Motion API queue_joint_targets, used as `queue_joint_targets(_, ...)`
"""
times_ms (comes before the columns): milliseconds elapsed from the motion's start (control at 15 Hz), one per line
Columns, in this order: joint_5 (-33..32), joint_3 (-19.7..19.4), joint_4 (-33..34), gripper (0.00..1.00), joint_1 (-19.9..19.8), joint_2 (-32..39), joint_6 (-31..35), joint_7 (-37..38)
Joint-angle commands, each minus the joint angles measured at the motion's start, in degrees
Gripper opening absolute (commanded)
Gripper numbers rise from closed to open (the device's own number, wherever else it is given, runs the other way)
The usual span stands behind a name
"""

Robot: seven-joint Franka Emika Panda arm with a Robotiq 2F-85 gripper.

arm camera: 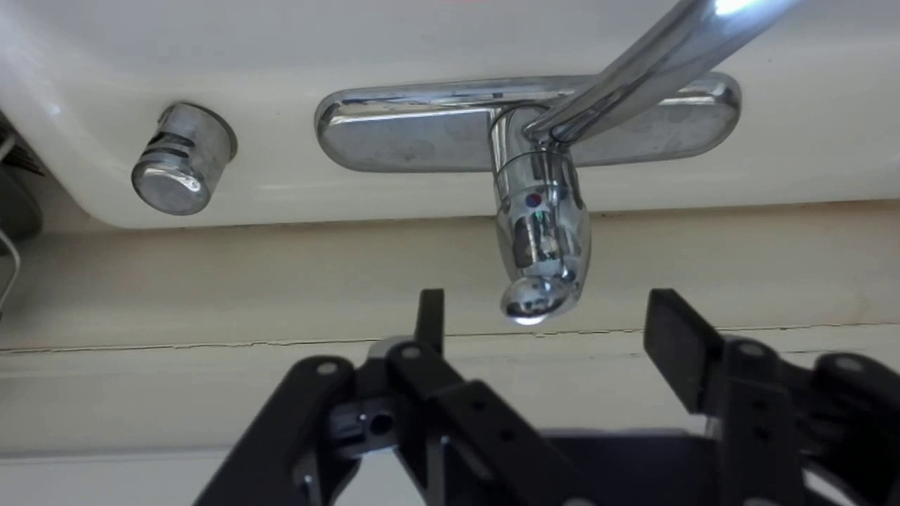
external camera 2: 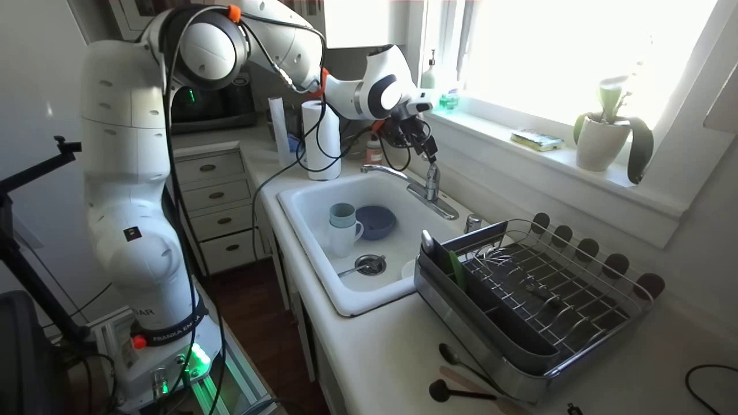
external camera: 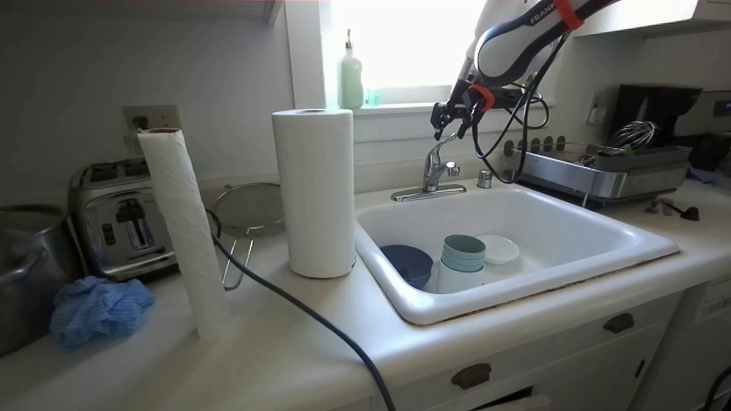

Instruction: Move the tap nozzle to the left

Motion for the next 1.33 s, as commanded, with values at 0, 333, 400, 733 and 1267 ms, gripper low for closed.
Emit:
queue_joint_targets(0, -0.12, -1.32, 2.81, 0.52, 1.33, 2.09, -1.30, -0.24)
queue_joint_targets(333, 2.26, -0.29, 3.53, 0.10, 1.64, 2.05, -5.68, -0.66)
queue_joint_targets(400, 2.59, -0.14, 3.81, 0.05, 1.89, 2.05, -6.38, -0.02)
queue_joint_targets(733, 3.56, -0.23, 6.67, 0.07, 3.60, 3.10, -12.71, 6.51)
queue_joint_targets(1267, 5.55, -0.52, 15.14, 0.07, 5.76, 7.80, -20.66, 26.76)
